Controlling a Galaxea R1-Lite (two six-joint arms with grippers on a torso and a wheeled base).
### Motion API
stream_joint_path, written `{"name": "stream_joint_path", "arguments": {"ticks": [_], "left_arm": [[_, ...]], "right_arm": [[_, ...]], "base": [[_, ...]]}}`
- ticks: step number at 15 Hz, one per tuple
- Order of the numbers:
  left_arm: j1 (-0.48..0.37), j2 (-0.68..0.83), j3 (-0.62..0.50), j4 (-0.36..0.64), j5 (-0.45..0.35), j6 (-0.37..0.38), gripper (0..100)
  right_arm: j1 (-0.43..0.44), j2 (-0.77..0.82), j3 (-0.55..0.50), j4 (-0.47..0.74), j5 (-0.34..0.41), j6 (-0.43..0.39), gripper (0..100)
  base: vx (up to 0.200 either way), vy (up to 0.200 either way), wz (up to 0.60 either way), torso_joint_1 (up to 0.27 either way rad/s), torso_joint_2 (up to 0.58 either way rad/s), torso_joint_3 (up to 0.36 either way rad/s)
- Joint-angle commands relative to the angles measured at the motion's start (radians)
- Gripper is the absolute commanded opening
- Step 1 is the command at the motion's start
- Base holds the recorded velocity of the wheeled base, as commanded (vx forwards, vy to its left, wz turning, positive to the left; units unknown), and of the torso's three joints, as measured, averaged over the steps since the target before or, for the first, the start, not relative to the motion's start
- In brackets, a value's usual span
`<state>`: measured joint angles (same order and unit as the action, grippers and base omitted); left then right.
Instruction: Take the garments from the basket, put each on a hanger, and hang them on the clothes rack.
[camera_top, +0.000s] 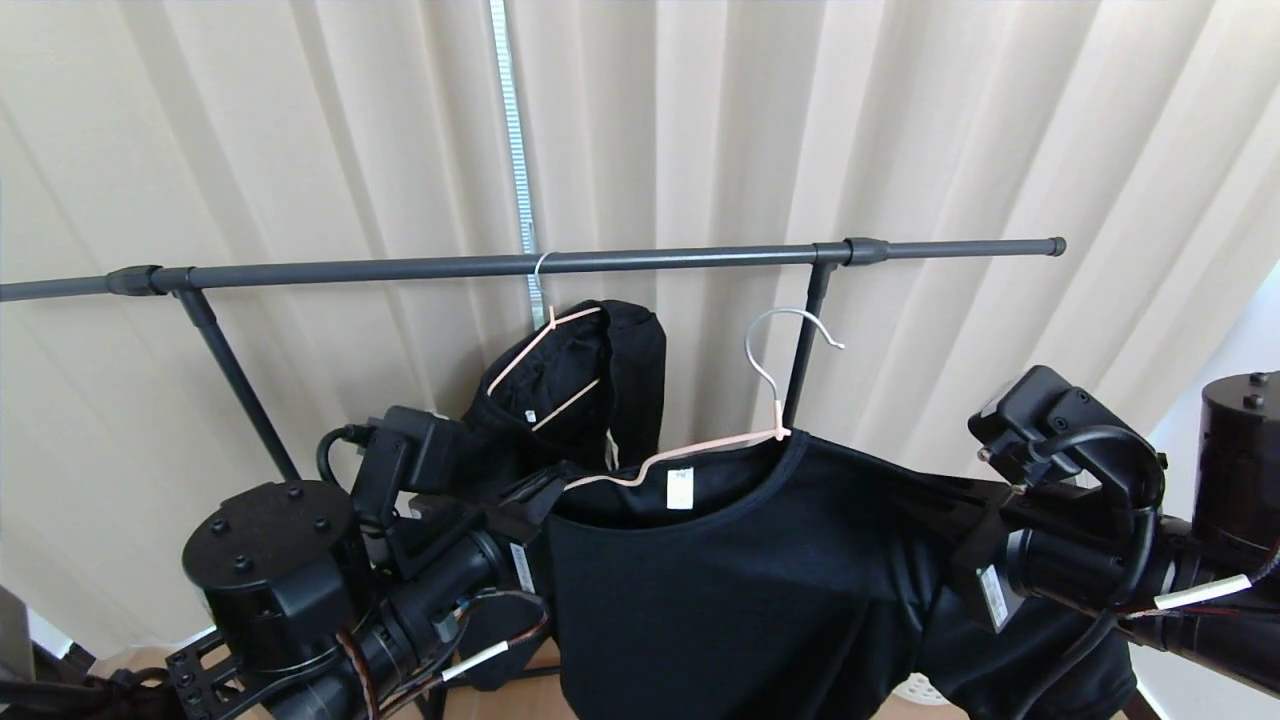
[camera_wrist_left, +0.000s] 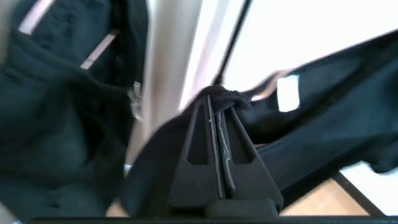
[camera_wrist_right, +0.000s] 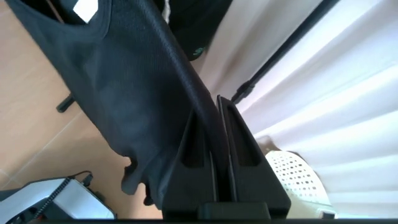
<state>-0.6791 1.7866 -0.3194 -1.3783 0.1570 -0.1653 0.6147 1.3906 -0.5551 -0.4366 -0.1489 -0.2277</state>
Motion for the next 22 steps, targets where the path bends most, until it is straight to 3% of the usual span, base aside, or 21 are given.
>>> {"name": "stream_joint_path", "arguments": {"ticks": [1,3,6,11,17,22], "left_arm": [[0.03,-0.001,-0.007,0.001,0.004,0.015,0],[0.067,0.007,-0.01,0.001,0.021,0.063,0],[0.067,0.011,-0.012,0.001,0.026,0.064,0],[-0.003,0.01,-0.004,-0.001,0.061,0.063,0],[-0.091,-0.023,0.006,-0.001,0.068,0.053,0],[-0.146,-0.044,-0.029,-0.001,0.068,0.053,0]], "right_arm": [[0.002,-0.027,0.0,0.001,-0.006,-0.001,0],[0.002,-0.094,-0.003,0.001,-0.003,-0.002,0],[0.03,-0.102,-0.005,-0.001,-0.003,-0.001,0],[0.086,-0.025,-0.002,-0.004,-0.017,0.034,0],[0.154,0.099,0.052,-0.194,-0.067,0.076,0],[0.177,0.123,0.092,-0.283,-0.05,0.119,0]], "base": [[0.0,0.0,0.0,0.0,0.0,0.0],[0.0,0.0,0.0,0.0,0.0,0.0],[0.0,0.0,0.0,0.0,0.0,0.0],[0.0,0.0,0.0,0.0,0.0,0.0],[0.0,0.0,0.0,0.0,0.0,0.0],[0.0,0.0,0.0,0.0,0.0,0.0]]}}
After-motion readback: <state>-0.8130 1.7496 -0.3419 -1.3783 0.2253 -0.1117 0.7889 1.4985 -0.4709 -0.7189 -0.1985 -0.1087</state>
